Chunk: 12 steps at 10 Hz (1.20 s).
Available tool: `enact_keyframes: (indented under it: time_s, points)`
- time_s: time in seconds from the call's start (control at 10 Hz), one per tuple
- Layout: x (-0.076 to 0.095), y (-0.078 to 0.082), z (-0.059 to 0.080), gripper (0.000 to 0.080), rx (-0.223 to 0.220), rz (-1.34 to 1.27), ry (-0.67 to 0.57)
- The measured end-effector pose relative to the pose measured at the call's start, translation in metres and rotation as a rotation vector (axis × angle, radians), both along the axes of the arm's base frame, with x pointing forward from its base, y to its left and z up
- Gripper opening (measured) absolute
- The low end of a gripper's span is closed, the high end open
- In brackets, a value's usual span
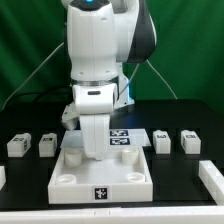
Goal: Assemble one leg
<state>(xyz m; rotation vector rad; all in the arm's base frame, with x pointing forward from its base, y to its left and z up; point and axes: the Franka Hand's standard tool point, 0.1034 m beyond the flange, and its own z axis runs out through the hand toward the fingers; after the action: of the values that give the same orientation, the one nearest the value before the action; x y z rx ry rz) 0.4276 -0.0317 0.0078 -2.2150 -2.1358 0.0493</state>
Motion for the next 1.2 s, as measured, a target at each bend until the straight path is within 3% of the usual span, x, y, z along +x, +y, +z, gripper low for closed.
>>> enact_keyframes:
  time_s: [0.3,0.8,1.2]
  points:
    - [0.018,0.021,0.001,0.0062,0.015,0.017,-0.020]
    - [0.067,0.092,0.003,0.0061,0.058,-0.010,-0.064]
    - [0.069,0.095,0.000,0.0062,0.046,-0.007,0.002]
